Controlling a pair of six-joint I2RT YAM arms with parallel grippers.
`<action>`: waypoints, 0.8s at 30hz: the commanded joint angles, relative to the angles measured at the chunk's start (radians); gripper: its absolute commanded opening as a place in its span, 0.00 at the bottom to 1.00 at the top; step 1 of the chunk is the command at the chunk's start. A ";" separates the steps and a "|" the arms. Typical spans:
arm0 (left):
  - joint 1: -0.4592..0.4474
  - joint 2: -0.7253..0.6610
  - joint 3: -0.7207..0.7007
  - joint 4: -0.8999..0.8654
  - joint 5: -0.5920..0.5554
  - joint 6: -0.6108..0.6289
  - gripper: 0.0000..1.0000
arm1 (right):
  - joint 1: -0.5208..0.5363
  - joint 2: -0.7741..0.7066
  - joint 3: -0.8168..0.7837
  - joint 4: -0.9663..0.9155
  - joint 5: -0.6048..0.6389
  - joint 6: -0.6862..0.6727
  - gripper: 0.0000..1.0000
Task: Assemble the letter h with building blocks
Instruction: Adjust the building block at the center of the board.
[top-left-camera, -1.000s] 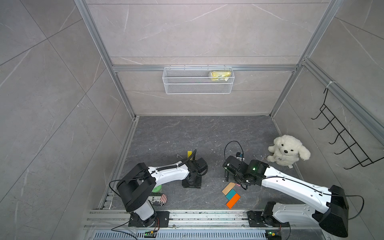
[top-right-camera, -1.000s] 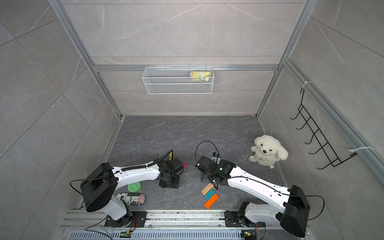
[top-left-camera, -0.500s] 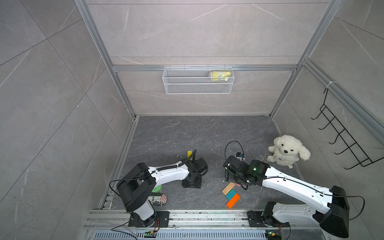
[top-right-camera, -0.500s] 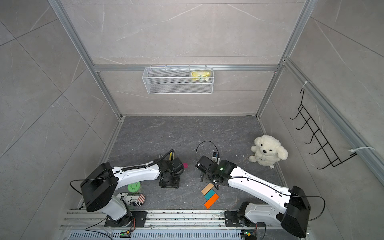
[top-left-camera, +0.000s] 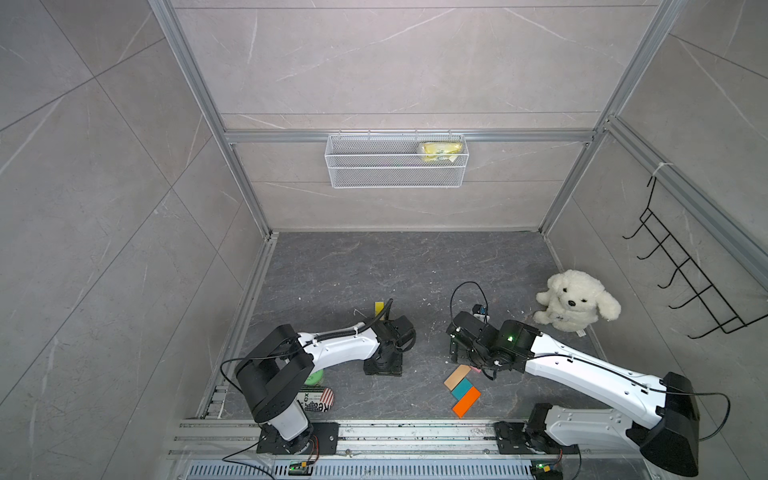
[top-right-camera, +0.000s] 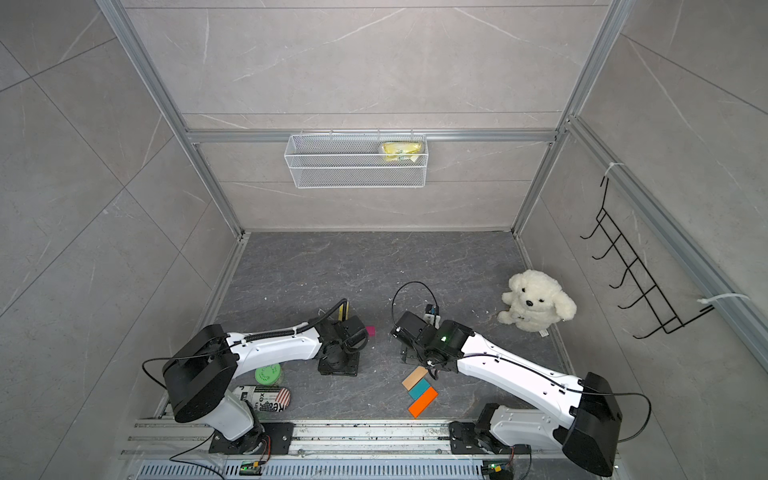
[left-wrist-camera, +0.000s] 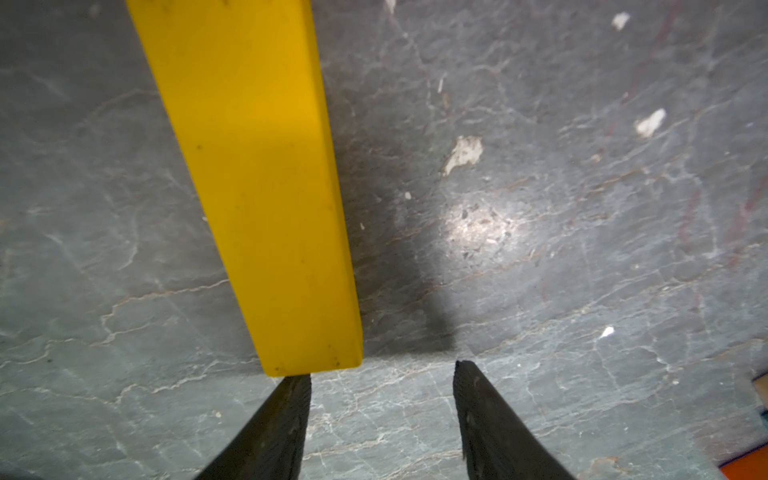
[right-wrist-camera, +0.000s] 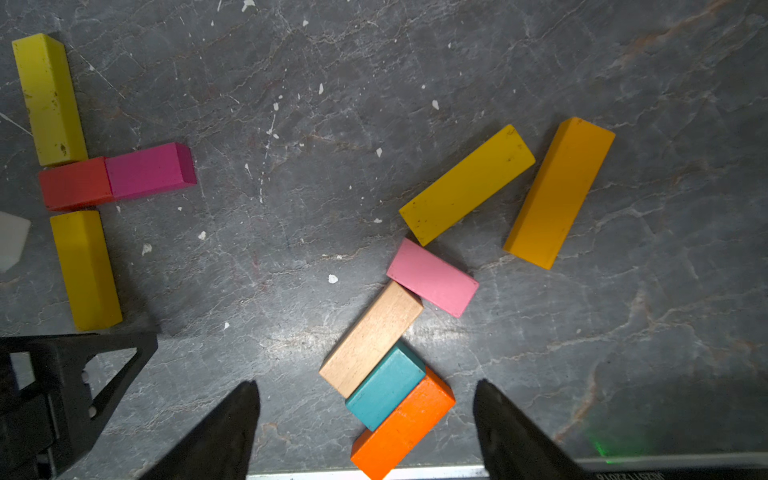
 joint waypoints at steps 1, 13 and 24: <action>0.006 0.010 0.015 -0.009 -0.017 -0.016 0.60 | -0.003 -0.015 -0.011 -0.002 -0.003 0.010 0.84; 0.010 0.014 0.023 -0.006 -0.028 -0.012 0.62 | -0.004 -0.012 -0.016 0.006 -0.008 0.010 0.84; 0.006 -0.001 0.039 -0.031 -0.017 0.000 0.63 | -0.003 -0.001 -0.003 0.002 -0.007 0.004 0.83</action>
